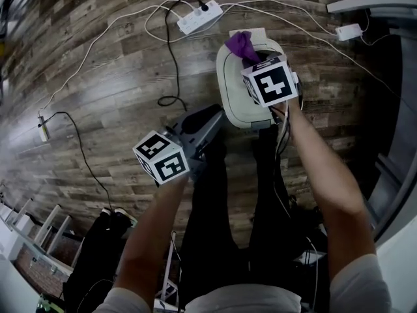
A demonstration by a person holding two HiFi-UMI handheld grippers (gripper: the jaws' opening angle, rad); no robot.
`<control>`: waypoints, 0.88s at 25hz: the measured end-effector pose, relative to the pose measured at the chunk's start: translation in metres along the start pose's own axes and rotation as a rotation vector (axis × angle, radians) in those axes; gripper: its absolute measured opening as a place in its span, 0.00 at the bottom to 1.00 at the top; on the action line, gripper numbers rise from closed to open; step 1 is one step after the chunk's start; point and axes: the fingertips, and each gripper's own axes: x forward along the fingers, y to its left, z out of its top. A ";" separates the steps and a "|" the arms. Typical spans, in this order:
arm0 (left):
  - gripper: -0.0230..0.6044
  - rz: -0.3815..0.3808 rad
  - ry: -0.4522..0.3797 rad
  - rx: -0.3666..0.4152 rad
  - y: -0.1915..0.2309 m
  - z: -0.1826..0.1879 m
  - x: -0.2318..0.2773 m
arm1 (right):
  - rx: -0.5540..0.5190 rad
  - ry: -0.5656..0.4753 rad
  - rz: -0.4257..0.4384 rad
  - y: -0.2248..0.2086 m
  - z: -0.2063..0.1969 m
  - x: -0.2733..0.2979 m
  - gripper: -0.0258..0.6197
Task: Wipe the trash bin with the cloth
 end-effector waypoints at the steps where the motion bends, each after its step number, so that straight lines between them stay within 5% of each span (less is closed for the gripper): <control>1: 0.13 0.005 0.001 -0.003 0.003 0.000 -0.005 | -0.009 -0.002 0.018 0.014 0.003 0.004 0.20; 10: 0.13 0.043 0.019 -0.008 0.019 -0.001 -0.043 | -0.137 0.040 0.129 0.109 -0.003 0.037 0.20; 22: 0.13 0.003 0.037 -0.009 0.007 -0.013 -0.031 | -0.116 0.033 0.027 0.066 -0.026 0.030 0.20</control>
